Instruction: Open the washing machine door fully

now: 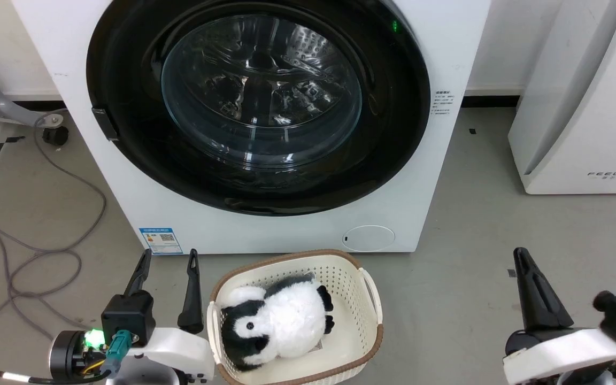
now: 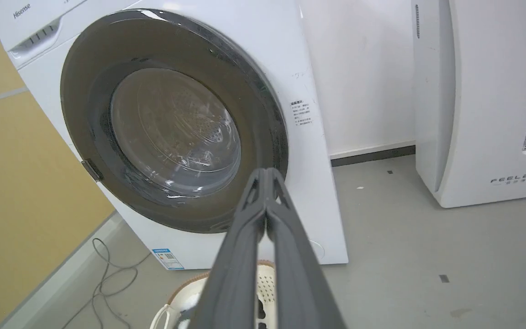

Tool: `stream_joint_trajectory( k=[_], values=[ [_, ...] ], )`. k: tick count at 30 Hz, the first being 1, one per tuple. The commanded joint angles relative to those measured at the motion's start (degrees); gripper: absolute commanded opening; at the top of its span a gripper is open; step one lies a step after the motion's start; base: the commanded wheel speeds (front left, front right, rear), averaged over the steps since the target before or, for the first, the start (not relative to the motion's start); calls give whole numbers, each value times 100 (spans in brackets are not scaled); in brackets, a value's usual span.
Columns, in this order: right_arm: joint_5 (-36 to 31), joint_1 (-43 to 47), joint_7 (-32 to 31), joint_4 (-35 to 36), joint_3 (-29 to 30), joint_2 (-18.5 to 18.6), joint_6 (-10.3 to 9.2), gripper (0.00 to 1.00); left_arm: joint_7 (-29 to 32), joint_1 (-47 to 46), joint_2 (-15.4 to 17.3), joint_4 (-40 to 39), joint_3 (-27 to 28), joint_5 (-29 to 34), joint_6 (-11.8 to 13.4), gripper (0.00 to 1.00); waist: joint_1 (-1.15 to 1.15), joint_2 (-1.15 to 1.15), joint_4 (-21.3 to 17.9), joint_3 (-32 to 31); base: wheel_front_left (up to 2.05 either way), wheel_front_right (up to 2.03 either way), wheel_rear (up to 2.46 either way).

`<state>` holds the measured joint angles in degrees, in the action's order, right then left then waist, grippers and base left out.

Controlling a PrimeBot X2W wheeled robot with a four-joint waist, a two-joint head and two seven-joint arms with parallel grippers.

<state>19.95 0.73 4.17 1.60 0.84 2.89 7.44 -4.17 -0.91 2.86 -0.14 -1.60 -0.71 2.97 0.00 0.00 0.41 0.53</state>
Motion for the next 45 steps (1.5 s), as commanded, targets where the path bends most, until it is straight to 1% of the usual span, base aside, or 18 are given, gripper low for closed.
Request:
stream_joint_trajectory(
  k=[1,4,5,10,14,17,28,36,45],
  values=[
    [388,-58,64,-25,4,-1,1,0,-64,-57,2,-32,-23,-45,55,100,0,0,5,1,0,0,0],
    [1091,-76,100,-76,30,-1,2,0,-100,-62,2,-33,-33,-51,75,100,0,0,12,4,0,0,0],
    [1091,-76,100,-76,30,-1,2,0,-100,-62,2,-33,-33,-51,75,100,0,0,12,4,0,0,0],
    [2225,-151,113,-169,-44,-1,2,0,-160,-71,2,-35,-52,-69,112,100,0,0,22,22,0,0,0],
    [2750,-280,-21,-275,75,-1,2,0,-208,-95,2,-39,-65,-81,138,100,0,0,33,61,0,0,0],
    [3004,-446,-109,-419,215,14,2,0,-244,-127,2,-44,-75,-86,154,100,0,0,52,107,0,0,0],
    [3612,-1365,-183,-1203,521,278,2,0,-375,-347,2,-82,-98,-79,195,100,0,0,213,434,0,0,0],
    [4066,-2358,-219,-1814,615,580,3,0,-471,-582,2,-145,-100,-91,247,100,0,0,365,849,0,0,0],
    [4450,-3603,-243,-2721,494,954,3,0,-579,-887,2,-186,-191,-136,317,100,0,0,578,1381,0,0,0]
  ],
)
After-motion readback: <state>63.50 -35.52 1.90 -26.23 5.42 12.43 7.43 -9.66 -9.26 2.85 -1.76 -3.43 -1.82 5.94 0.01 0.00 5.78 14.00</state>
